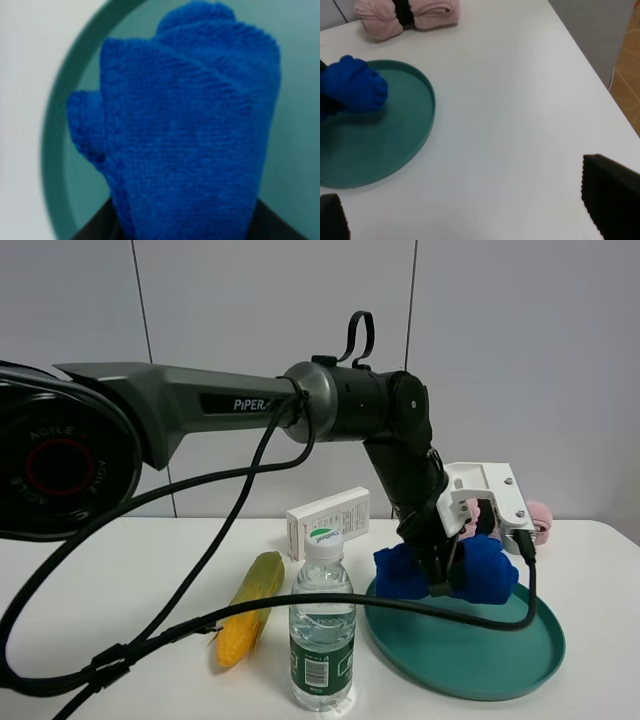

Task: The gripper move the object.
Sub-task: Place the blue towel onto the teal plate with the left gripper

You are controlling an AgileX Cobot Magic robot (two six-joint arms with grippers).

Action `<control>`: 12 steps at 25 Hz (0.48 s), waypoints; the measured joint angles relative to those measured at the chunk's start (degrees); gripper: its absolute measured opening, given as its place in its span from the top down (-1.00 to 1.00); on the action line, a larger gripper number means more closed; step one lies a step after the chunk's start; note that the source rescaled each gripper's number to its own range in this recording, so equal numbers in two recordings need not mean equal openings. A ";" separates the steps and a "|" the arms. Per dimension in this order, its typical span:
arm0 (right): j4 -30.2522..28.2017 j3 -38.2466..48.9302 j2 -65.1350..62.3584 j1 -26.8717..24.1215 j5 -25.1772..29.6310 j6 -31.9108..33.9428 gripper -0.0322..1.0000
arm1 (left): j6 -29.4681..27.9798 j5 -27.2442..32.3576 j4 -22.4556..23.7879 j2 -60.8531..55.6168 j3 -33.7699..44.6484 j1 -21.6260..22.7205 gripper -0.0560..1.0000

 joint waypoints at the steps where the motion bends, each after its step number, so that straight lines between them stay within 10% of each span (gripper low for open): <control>1: 0.00 0.00 0.00 0.00 0.00 0.00 -1.00 | 0.00 0.05 -0.71 0.32 0.00 0.00 0.89; 4: 0.00 0.00 0.00 0.00 0.00 0.00 -1.00 | 0.00 0.04 -1.93 0.75 0.00 0.00 0.60; 7: 0.00 0.00 0.00 0.00 0.00 0.00 -1.00 | 0.00 0.04 -2.28 0.75 0.00 0.00 -0.14; 12: 0.00 0.00 0.00 0.00 0.00 0.00 -1.00 | -0.28 0.88 -1.37 -2.11 0.00 0.00 -0.38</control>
